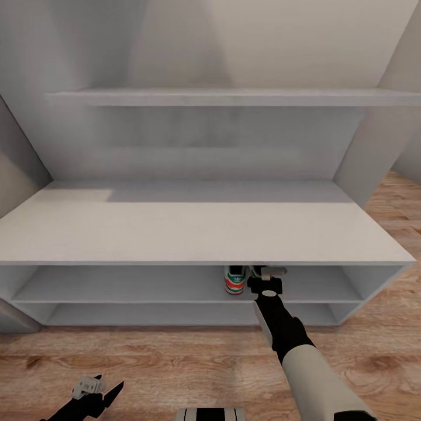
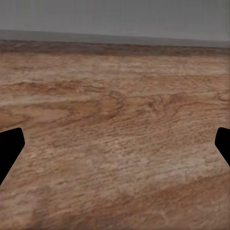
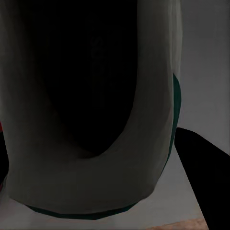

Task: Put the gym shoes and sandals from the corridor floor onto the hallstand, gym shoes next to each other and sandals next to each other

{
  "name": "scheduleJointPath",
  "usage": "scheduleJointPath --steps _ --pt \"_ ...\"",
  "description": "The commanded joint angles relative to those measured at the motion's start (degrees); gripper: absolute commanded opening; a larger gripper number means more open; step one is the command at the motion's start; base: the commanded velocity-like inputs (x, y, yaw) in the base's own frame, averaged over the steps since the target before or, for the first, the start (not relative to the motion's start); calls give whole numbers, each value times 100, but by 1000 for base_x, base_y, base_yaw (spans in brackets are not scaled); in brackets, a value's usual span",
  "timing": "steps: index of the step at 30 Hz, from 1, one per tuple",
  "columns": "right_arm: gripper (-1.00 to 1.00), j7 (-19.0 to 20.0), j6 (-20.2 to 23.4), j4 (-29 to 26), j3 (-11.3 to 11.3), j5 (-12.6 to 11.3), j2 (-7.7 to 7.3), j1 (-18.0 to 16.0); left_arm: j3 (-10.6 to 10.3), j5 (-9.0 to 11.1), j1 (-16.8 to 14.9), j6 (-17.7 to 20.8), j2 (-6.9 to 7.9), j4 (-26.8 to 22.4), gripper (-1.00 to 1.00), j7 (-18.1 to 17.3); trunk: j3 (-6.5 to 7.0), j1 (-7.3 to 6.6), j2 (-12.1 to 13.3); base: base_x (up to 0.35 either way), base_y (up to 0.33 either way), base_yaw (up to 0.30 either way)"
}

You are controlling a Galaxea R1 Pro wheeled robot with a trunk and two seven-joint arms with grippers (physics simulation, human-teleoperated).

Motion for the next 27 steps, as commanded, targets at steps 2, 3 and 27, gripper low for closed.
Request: scheduleJointPath --steps 2,3,27 --pt "-100 -10 49 -5 -9 62 4 -2 44 -5 -4 3 -2 6 100 -47 -4 -1 -2 8 0 0" --pt "-100 -10 50 -5 -10 62 4 -2 43 -5 -4 3 -2 6 100 -47 -4 -1 -2 5 0 0" --pt "-100 -10 48 -3 -11 62 4 -2 39 3 -4 3 -2 6 100 -44 -27 2 -3 0 0 0"
